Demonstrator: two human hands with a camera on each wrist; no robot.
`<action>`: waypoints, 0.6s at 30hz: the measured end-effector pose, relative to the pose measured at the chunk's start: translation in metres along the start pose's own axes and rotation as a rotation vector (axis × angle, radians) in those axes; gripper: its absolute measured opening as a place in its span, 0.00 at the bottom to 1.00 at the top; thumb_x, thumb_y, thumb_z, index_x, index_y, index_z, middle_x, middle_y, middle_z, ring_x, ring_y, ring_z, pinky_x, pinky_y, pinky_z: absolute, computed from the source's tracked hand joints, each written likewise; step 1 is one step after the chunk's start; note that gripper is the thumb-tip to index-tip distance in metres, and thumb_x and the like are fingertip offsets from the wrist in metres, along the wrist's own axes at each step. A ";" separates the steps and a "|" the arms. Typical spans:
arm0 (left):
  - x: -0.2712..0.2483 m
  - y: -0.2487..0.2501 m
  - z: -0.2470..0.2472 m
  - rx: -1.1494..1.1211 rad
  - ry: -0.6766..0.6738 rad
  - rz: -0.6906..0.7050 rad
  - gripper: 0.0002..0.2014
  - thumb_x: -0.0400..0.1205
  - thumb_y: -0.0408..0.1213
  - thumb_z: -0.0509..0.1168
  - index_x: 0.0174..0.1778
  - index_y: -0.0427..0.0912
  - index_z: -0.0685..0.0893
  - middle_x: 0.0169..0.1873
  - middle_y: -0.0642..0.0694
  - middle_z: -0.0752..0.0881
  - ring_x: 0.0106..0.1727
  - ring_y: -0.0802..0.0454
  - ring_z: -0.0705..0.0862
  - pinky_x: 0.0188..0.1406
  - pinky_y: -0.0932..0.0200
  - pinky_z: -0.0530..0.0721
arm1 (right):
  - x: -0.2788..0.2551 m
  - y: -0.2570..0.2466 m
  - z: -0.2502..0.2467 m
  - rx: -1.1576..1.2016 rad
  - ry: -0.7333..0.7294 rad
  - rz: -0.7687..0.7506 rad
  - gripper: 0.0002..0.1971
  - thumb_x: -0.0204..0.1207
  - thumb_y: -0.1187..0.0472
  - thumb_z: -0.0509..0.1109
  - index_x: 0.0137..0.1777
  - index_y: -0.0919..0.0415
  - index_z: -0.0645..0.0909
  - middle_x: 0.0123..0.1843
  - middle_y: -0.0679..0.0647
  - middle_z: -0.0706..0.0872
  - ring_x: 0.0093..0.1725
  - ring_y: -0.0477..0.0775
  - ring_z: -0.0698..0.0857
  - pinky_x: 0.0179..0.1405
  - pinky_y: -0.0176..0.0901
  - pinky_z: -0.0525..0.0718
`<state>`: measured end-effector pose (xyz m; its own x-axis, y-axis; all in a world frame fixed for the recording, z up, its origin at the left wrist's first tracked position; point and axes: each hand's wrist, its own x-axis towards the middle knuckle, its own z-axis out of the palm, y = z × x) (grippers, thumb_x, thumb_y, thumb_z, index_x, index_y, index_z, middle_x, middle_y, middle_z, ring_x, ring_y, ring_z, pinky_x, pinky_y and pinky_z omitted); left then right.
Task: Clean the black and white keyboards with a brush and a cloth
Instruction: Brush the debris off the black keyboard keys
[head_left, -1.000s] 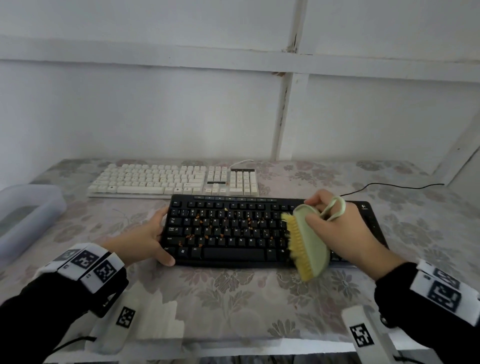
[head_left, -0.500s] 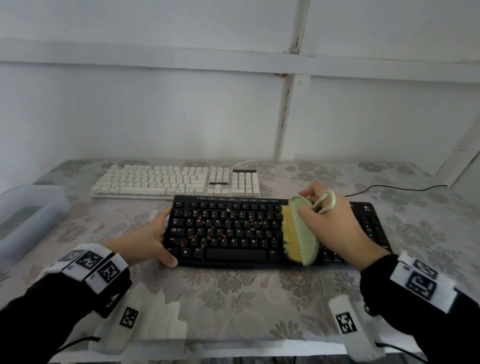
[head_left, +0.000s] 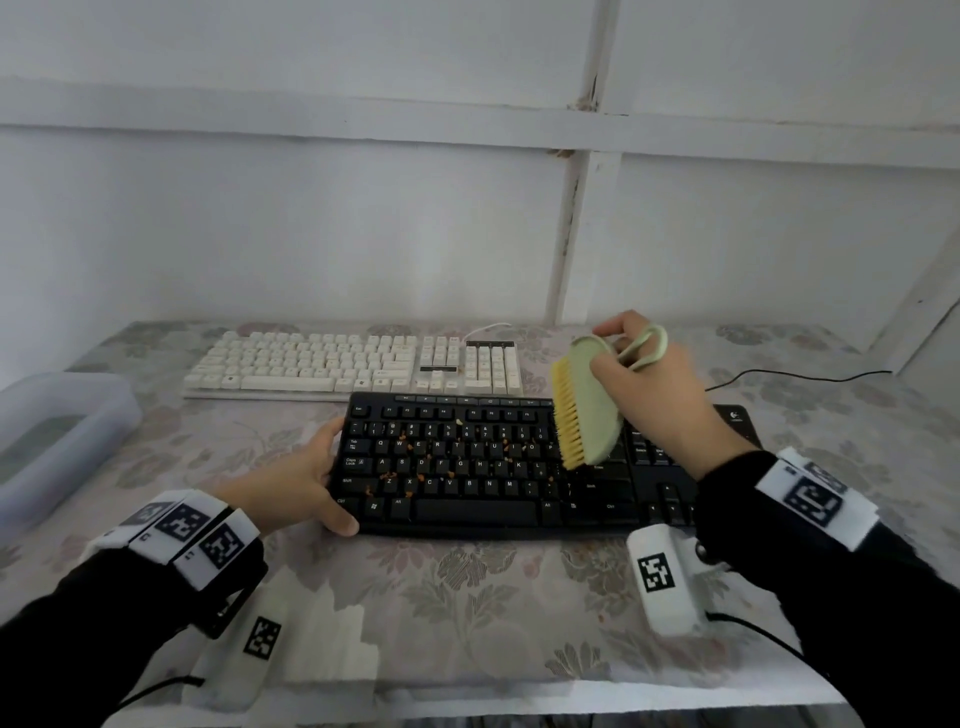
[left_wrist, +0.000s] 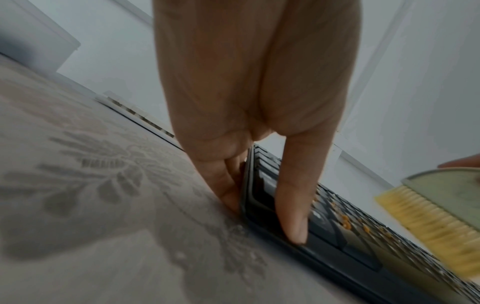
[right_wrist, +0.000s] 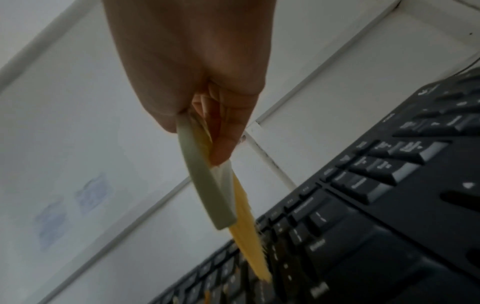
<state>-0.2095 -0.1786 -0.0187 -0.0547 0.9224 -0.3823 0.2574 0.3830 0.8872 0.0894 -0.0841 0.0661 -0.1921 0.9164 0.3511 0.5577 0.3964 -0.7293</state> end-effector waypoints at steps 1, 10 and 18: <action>0.000 0.000 0.000 0.002 -0.004 0.000 0.63 0.54 0.11 0.72 0.80 0.57 0.52 0.59 0.42 0.85 0.60 0.46 0.84 0.50 0.55 0.85 | -0.002 0.002 0.004 -0.007 -0.020 -0.001 0.05 0.78 0.65 0.64 0.52 0.57 0.77 0.36 0.46 0.81 0.32 0.43 0.79 0.19 0.23 0.73; 0.002 -0.002 -0.001 -0.007 -0.006 -0.004 0.61 0.61 0.04 0.69 0.82 0.55 0.51 0.61 0.40 0.84 0.62 0.43 0.83 0.57 0.50 0.83 | -0.039 0.013 -0.001 -0.052 -0.145 0.055 0.01 0.76 0.62 0.68 0.45 0.58 0.81 0.36 0.51 0.83 0.33 0.45 0.78 0.26 0.30 0.74; 0.002 -0.003 -0.002 -0.041 -0.007 -0.005 0.65 0.54 0.10 0.71 0.82 0.58 0.50 0.62 0.38 0.84 0.63 0.41 0.83 0.56 0.48 0.83 | -0.006 0.007 0.007 0.014 0.024 0.019 0.03 0.78 0.64 0.64 0.50 0.59 0.78 0.35 0.49 0.81 0.31 0.43 0.78 0.20 0.23 0.72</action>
<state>-0.2119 -0.1778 -0.0216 -0.0491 0.9202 -0.3885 0.2178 0.3894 0.8949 0.0885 -0.0860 0.0548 -0.1618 0.9224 0.3508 0.5495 0.3795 -0.7443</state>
